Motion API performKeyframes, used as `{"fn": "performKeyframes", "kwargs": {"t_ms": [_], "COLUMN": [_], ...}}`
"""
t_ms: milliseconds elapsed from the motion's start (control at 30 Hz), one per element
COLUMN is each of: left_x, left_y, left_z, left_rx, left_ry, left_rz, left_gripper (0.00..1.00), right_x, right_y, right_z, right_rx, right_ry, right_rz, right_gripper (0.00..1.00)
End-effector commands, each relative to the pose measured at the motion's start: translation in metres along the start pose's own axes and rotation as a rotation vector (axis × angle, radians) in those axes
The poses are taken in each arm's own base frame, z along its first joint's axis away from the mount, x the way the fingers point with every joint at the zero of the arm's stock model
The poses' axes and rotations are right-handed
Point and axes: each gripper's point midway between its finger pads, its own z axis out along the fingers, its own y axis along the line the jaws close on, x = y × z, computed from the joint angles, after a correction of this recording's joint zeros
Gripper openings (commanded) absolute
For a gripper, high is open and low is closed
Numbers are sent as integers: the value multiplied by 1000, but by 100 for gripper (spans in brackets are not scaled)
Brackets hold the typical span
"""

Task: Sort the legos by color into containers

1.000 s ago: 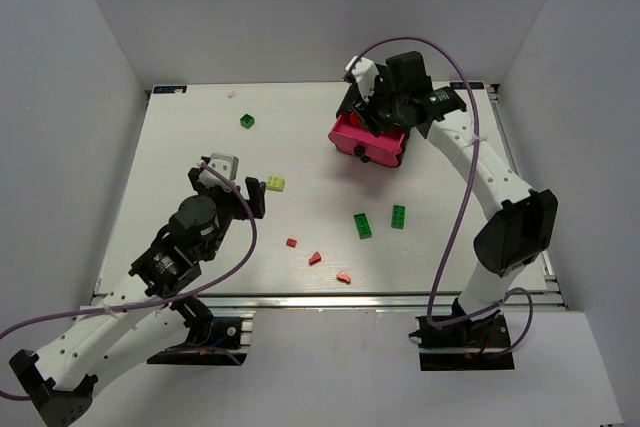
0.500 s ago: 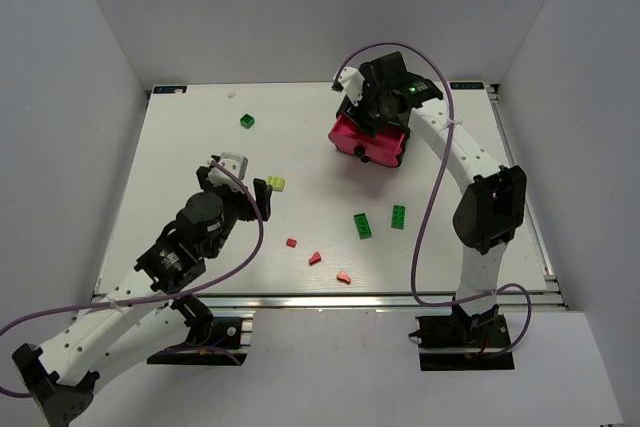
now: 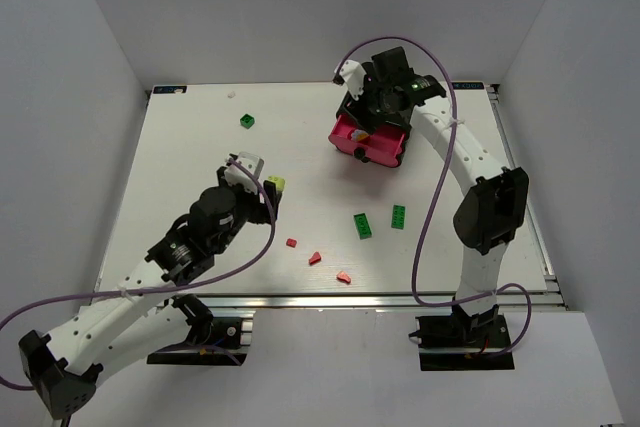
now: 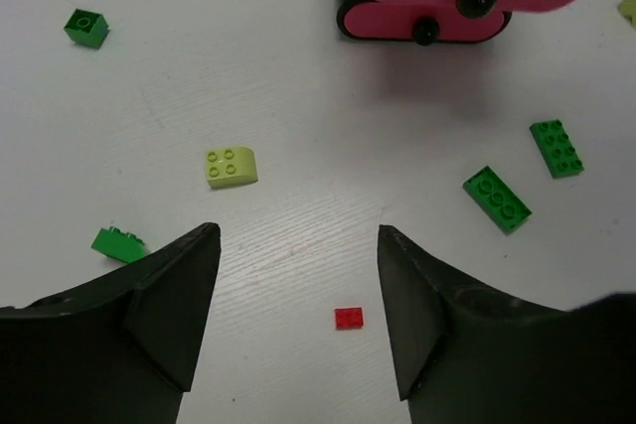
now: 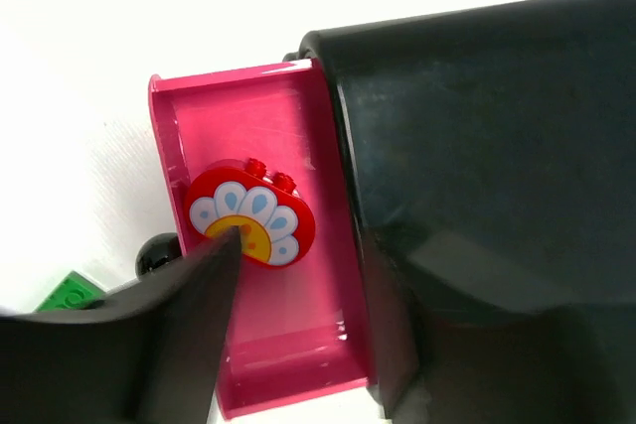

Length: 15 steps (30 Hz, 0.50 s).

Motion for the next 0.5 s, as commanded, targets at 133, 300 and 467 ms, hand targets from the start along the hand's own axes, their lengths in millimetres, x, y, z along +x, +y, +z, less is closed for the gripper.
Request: {"fn": "performKeyframes", "kwargs": {"t_ms": [133, 300, 467], "left_x": [25, 49, 86], "left_y": [-47, -49, -41], "left_z": [9, 7, 11], "left_rx": [172, 104, -94], "left_ry": [191, 310, 507], "left_rz": [-127, -300, -452], "left_gripper": [24, 57, 79], "right_x": [-59, -36, 5], "right_y": [33, 130, 189], "right_z": [-104, -132, -145], "right_rx": [-40, -330, -501], "right_ry": [-358, -605, -670], "right_rz": [82, 45, -12], "right_gripper": [0, 59, 83]}}
